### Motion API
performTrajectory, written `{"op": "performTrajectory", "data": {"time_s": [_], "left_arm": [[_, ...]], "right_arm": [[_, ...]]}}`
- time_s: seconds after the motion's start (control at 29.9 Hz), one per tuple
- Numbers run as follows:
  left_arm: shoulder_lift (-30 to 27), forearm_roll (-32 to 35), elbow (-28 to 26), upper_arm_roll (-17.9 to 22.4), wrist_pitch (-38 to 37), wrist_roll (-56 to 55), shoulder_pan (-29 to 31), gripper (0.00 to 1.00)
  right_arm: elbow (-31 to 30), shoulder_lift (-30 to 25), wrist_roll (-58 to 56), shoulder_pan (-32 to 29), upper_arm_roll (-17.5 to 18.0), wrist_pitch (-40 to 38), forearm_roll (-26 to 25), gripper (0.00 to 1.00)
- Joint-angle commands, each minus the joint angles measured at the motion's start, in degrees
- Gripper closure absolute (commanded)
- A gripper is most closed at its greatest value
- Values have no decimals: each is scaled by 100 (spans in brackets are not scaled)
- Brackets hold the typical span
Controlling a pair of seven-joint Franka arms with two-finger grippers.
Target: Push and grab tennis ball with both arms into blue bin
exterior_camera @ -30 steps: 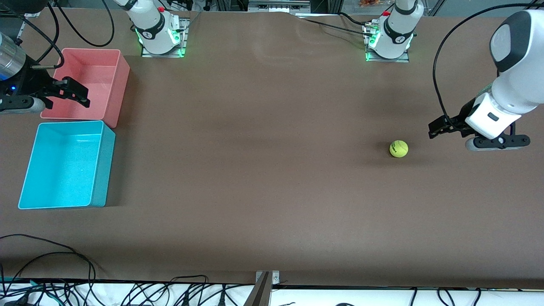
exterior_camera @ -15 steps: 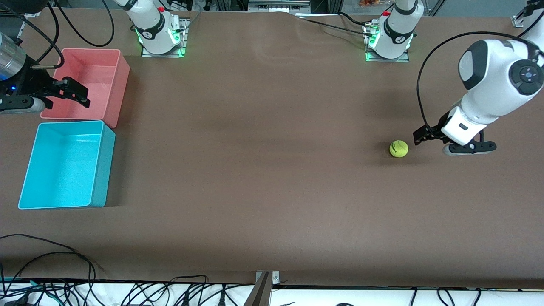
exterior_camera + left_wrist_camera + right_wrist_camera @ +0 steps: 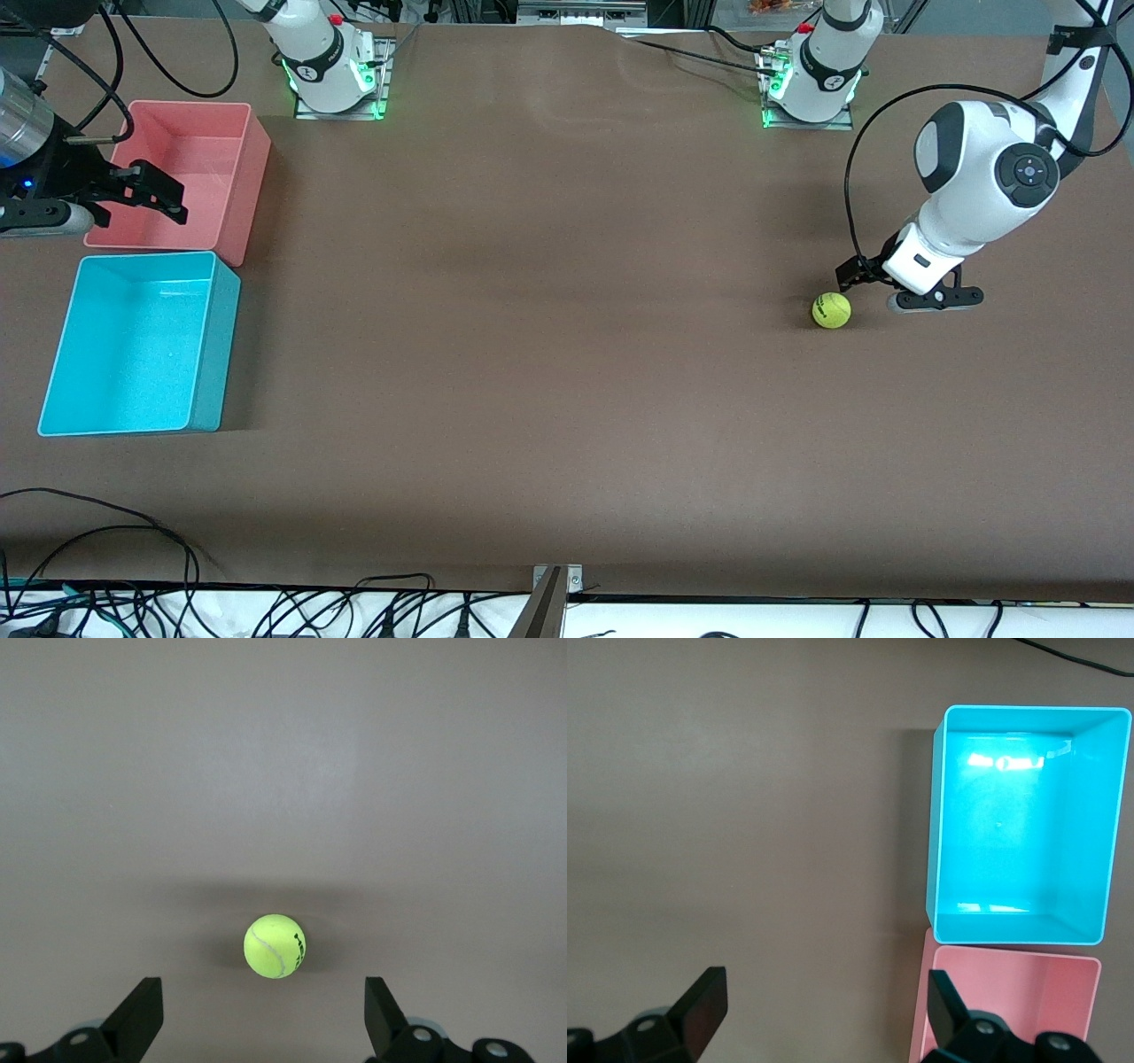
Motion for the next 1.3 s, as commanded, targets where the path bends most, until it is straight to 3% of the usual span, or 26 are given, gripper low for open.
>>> {"op": "performTrajectory", "data": {"time_s": [0.0, 0.1, 0.3, 0.57, 0.97, 1.27], "left_arm": [[-79, -39, -308, -19, 274, 43, 108, 2], [9, 74, -492, -19, 520, 43, 117, 9], [53, 918, -651, -19, 687, 78, 108, 44], [97, 875, -660, -19, 696, 1623, 117, 98], [518, 866, -607, -19, 1275, 4540, 336, 100], [852, 857, -537, -19, 1566, 5798, 486, 100]], "right_arm": [[93, 29, -16, -7, 14, -34, 28, 0], [102, 29, -16, -7, 14, -34, 28, 0], [102, 29, -25, -7, 14, -34, 28, 0], [102, 29, -16, -7, 14, -34, 28, 0], [102, 29, -16, -7, 14, -34, 28, 0], [102, 29, -16, -7, 14, -34, 28, 0]]}}
